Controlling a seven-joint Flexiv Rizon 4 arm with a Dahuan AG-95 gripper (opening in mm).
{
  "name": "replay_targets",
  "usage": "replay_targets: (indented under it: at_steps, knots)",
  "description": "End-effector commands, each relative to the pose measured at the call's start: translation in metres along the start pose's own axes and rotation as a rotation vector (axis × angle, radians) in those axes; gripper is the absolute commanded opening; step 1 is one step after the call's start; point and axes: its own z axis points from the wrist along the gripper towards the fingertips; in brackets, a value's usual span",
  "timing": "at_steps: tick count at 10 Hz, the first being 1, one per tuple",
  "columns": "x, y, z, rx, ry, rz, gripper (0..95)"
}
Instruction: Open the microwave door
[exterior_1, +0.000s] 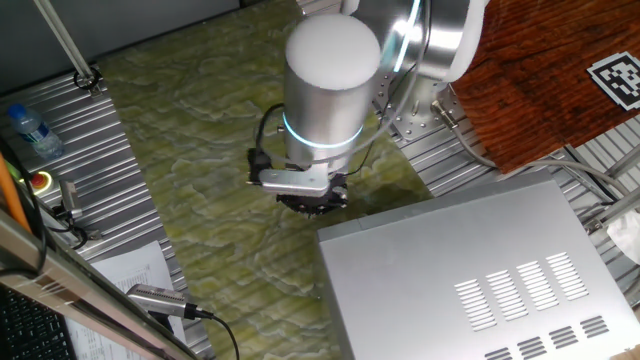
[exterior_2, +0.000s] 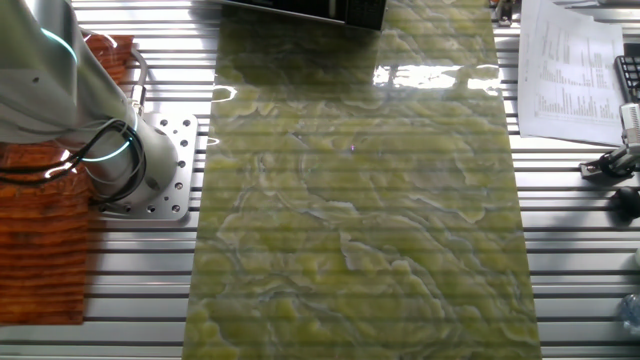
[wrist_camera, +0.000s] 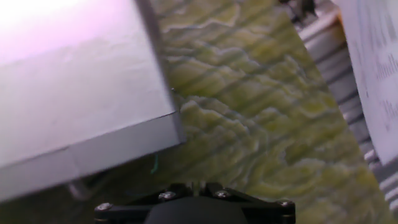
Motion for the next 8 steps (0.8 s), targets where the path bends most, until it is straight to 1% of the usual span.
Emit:
replay_targets:
  at_steps: [1, 2, 3, 4, 5, 6, 7, 8]
  knots:
    - [0.013, 0.023, -0.004, -0.042, -0.084, -0.154, 19.0]
    - [0.015, 0.034, -0.008, -0.051, -0.105, -0.153, 19.0]
    - [0.013, 0.041, -0.012, -0.063, -0.134, -0.161, 19.0]
    - [0.010, 0.050, -0.015, -0.072, -0.165, -0.171, 19.0]
    - [0.009, 0.055, -0.015, -0.075, -0.185, -0.182, 19.0]
    - [0.008, 0.056, -0.014, -0.073, -0.197, -0.194, 19.0]
    - [0.007, 0.056, -0.012, -0.071, -0.201, -0.189, 19.0]
    - [0.006, 0.056, -0.012, -0.072, -0.206, -0.160, 19.0]
